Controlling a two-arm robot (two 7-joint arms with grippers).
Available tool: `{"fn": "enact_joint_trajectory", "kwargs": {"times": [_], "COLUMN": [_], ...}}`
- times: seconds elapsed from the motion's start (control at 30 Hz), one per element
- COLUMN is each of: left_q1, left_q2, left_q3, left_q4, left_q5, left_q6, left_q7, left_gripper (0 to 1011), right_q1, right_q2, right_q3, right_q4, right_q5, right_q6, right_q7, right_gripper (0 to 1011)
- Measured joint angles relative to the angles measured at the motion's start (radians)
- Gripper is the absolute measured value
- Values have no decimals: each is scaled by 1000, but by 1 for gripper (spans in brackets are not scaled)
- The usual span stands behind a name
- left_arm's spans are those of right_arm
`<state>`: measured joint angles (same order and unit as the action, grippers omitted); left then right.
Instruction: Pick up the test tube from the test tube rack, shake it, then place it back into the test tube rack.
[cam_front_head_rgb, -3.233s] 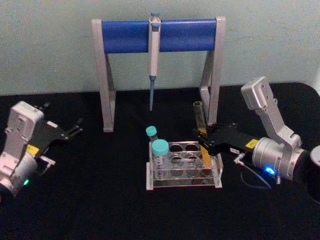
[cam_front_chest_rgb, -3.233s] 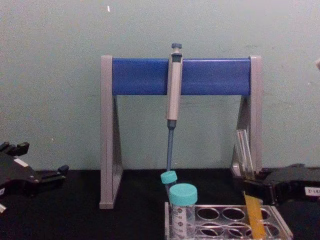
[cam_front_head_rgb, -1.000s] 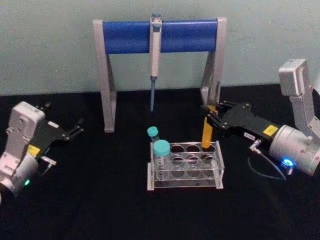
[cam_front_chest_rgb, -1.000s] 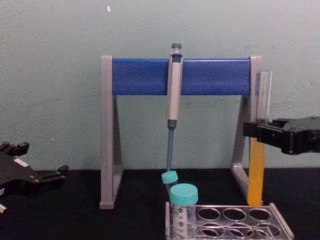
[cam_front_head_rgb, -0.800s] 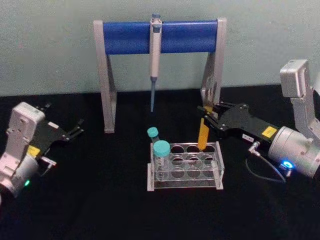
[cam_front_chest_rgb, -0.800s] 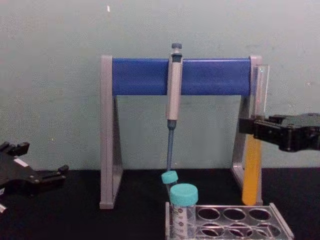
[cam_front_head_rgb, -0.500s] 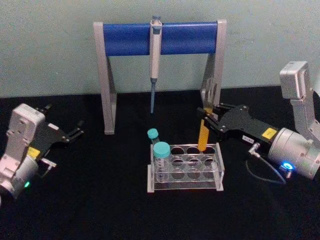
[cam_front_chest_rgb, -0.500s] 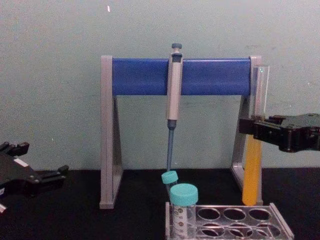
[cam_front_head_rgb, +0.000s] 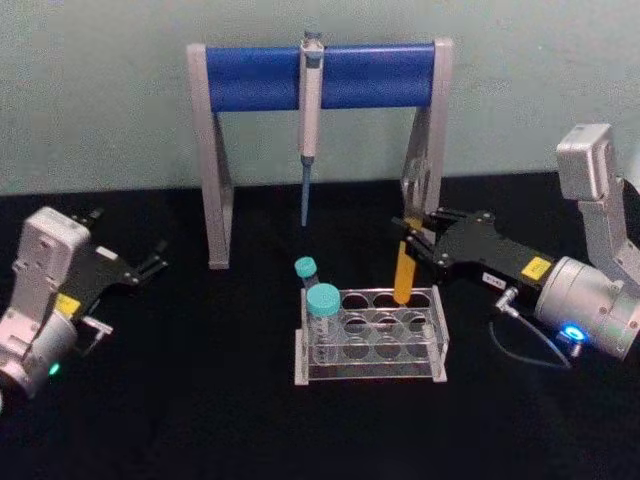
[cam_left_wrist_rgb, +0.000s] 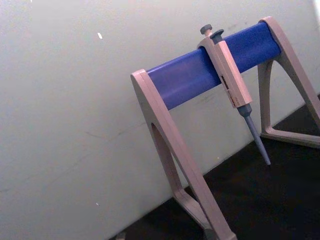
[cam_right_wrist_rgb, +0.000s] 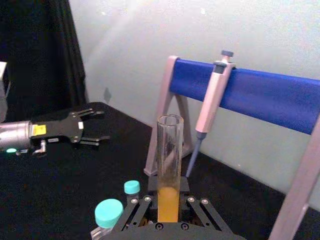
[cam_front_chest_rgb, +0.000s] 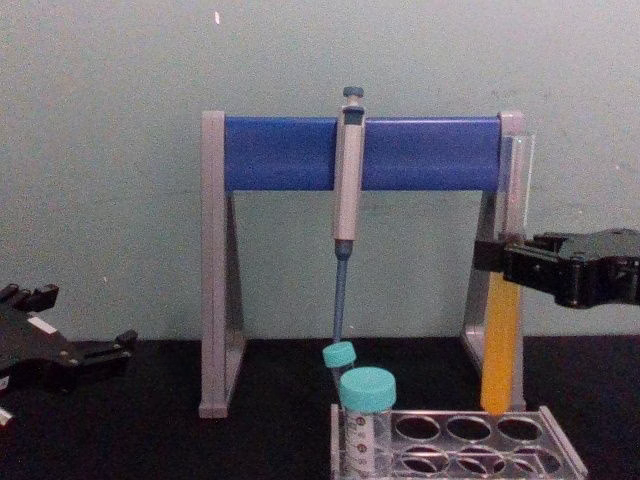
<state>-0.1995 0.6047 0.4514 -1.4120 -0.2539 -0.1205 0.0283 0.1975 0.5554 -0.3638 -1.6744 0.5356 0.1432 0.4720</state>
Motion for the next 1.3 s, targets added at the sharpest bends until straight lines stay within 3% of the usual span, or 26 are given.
{"fn": "enact_joint_trajectory", "kwargs": {"times": [0.33, 0.67, 1.03, 1.3], "left_q1": [0, 0, 0, 0], "left_q2": [0, 0, 0, 0], "left_q3": [0, 0, 0, 0], "left_q4": [0, 0, 0, 0], "left_q5": [0, 0, 0, 0], "left_q6": [0, 0, 0, 0], "left_q7": [0, 0, 0, 0], "left_gripper": [1001, 1001, 1001, 1002], "right_q1": [42, 116, 199, 195], "right_q2": [2, -41, -77, -58], "right_q3": [-42, -72, -66, -54], "right_q4": [28, 103, 238, 246], "right_q5": [1, 8, 29, 29], "right_q6": [-30, -38, -40, -41], "right_q7": [42, 52, 49, 37], "right_gripper": [230, 230, 230, 230]}}
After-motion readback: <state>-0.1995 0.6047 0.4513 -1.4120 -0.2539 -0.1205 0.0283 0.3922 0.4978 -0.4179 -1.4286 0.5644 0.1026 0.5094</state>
